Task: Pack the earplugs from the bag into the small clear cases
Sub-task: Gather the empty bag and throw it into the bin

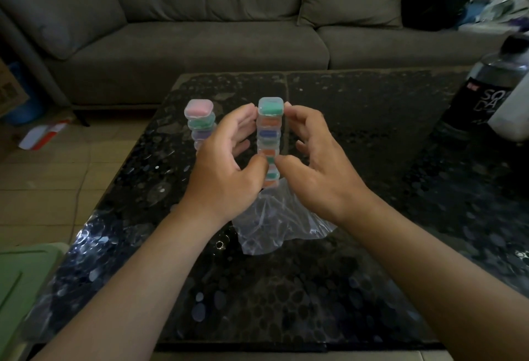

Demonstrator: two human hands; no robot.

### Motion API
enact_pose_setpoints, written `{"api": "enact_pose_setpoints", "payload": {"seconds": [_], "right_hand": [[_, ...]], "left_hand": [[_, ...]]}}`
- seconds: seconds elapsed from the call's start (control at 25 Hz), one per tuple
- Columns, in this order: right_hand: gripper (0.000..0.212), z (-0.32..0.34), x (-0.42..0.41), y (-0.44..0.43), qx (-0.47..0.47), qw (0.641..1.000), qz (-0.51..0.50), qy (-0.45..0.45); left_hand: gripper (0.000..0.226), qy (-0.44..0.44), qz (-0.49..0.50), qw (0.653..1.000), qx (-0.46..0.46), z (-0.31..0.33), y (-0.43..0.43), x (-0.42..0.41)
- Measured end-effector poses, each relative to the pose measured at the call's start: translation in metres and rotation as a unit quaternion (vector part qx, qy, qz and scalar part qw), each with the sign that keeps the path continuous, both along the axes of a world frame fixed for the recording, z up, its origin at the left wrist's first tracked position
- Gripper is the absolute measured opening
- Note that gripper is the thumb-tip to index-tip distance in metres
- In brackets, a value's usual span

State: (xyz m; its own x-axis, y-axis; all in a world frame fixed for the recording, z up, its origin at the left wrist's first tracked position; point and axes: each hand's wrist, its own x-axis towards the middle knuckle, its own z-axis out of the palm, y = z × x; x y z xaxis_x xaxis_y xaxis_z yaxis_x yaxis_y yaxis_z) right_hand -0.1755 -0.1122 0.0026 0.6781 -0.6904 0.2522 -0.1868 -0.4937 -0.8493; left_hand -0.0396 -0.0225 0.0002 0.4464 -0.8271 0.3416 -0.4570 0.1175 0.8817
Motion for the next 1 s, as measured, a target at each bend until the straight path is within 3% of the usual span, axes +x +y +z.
{"api": "enact_pose_setpoints", "payload": {"seconds": [0.28,0.4,0.64,0.84,1.0], "right_hand": [[0.067,0.004,-0.005,-0.001,0.014,1.0,-0.005,-0.004],[0.062,0.007,-0.012,0.0,0.0,0.998,-0.066,0.01],[0.05,0.003,-0.026,0.0,0.036,0.966,-0.188,0.176],[0.038,-0.003,-0.024,0.007,0.083,0.944,-0.175,0.266],[0.019,-0.006,-0.021,0.014,0.065,0.941,-0.161,0.29]], "left_hand": [[0.069,0.017,0.003,1.0,-0.003,0.002,0.002,-0.001],[0.068,0.022,0.011,1.0,0.005,0.003,0.006,0.0],[0.056,-0.064,0.026,0.993,0.098,-0.001,0.027,0.004],[0.077,-0.215,-0.046,0.925,0.31,-0.002,0.036,0.002],[0.076,-0.247,-0.079,0.891,0.372,-0.012,0.037,0.003]]}}
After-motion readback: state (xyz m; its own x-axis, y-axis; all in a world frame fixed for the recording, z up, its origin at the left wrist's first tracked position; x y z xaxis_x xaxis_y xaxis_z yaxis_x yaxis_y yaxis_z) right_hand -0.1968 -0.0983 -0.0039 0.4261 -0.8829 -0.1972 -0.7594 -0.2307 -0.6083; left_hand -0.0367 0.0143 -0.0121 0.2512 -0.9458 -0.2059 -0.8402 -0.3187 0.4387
